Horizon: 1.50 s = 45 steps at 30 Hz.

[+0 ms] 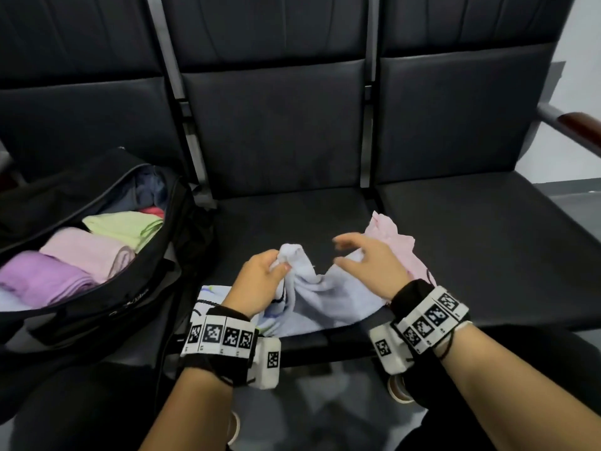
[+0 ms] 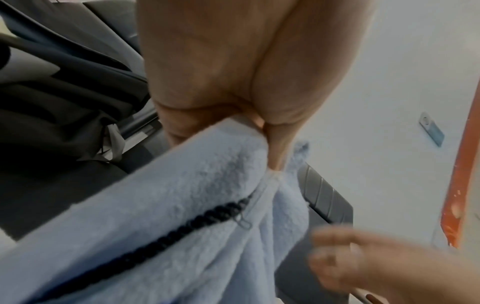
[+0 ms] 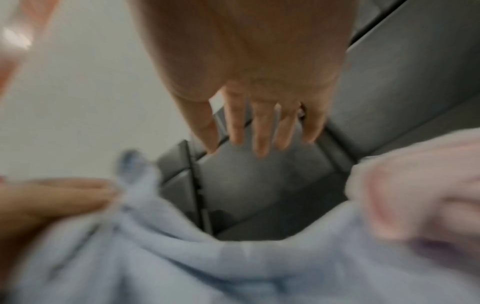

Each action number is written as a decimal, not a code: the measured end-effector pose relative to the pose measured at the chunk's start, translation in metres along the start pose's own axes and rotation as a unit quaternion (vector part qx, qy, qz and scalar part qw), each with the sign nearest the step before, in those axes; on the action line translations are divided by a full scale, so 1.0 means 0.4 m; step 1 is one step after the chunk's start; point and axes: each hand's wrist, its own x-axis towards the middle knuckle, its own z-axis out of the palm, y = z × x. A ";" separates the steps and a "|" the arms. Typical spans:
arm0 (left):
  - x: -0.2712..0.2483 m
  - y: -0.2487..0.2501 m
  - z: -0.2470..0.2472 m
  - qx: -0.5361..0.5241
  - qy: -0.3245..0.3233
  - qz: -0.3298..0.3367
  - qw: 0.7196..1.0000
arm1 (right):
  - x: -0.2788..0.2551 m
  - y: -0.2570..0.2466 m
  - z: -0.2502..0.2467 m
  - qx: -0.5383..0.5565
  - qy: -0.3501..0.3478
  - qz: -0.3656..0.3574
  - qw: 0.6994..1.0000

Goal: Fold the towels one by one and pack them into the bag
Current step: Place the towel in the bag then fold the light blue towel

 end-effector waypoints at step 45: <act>-0.051 0.073 -0.273 -0.070 0.363 0.089 0.925 | 0.051 -0.142 -0.082 0.108 0.075 -0.103 0.986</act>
